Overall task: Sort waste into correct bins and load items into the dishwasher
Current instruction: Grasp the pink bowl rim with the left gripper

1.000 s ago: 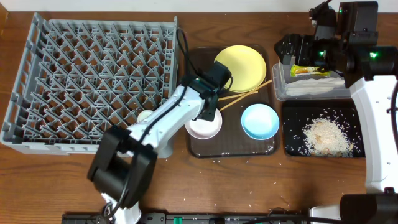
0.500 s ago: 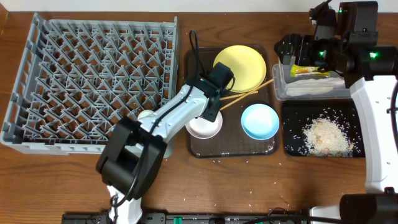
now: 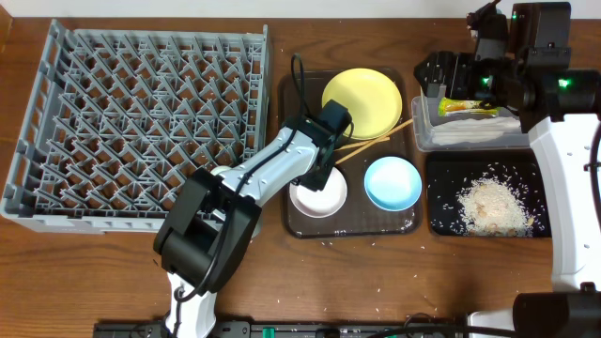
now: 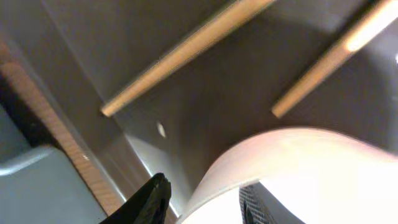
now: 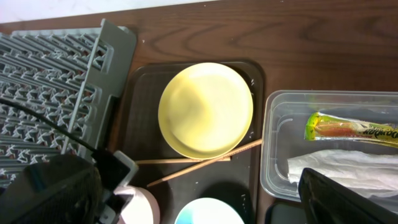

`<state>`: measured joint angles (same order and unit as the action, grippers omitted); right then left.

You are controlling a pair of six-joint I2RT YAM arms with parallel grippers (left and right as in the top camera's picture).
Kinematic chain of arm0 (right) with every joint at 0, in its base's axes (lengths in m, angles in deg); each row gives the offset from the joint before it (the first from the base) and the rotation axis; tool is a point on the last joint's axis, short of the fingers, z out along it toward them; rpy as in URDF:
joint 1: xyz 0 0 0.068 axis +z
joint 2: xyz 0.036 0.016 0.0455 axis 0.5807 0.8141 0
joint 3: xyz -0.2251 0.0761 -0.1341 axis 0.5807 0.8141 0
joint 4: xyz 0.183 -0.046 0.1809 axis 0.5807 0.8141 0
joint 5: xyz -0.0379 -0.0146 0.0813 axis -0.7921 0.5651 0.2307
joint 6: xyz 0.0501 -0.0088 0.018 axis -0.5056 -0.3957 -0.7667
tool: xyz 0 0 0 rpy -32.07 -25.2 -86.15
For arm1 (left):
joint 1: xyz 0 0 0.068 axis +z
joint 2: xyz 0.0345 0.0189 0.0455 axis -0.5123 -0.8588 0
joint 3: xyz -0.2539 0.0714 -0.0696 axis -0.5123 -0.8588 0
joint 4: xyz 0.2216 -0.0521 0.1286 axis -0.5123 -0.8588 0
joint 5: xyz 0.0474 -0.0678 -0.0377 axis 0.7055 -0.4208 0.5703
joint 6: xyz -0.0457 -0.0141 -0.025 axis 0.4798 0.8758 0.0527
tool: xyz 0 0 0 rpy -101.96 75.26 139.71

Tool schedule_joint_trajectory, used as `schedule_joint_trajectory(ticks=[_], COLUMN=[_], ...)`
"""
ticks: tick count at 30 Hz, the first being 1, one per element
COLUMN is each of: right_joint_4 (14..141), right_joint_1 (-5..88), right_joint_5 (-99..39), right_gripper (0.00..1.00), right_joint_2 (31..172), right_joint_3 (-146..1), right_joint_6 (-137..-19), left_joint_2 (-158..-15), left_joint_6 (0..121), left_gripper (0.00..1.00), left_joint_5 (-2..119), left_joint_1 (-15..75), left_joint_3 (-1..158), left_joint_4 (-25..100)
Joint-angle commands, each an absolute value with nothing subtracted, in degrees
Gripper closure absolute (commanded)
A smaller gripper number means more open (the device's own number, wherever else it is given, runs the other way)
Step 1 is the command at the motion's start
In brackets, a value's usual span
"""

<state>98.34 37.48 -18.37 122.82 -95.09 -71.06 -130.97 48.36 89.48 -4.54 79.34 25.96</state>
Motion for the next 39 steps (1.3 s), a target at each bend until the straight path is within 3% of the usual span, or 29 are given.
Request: schedule_joint_trajectory(ticks=[1, 6, 11, 15, 24, 39], right_joint_4=[98.39, 98.39, 98.39, 98.39, 98.39, 98.39], right_joint_1=[37.07, 37.07, 37.07, 37.07, 37.07, 37.07], right_joint_5=[-18.5, -18.52, -18.5, -18.52, -18.52, -18.5], right_gripper=[0.01, 0.01, 0.01, 0.01, 0.01, 0.01], right_joint_2=[122.29, 122.29, 122.29, 122.29, 122.29, 122.29], right_joint_3=[-95.14, -95.14, -95.14, -95.14, -95.14, -95.14], right_joint_6=[-70.23, -70.23, -70.23, -70.23, -70.23, -70.23], left_joint_2=[-131.01, -131.03, -131.03, -131.03, -129.11, -113.92], left_joint_6=[48.27, 48.25, 48.27, 48.27, 50.48, 52.03], left_gripper=[0.57, 0.58, 0.72, 0.92, 0.93, 0.93], left_joint_5=[83.31, 81.76, 81.7, 81.81, 81.81, 83.95], left_joint_1=[-4.25, -4.25, -4.25, -4.25, -3.9, -2.83], left_joint_3=[79.08, 78.81, 77.17, 77.0, 77.55, 78.44], left_joint_4=[23.9, 23.6, 25.28, 25.3, 24.47, 23.77])
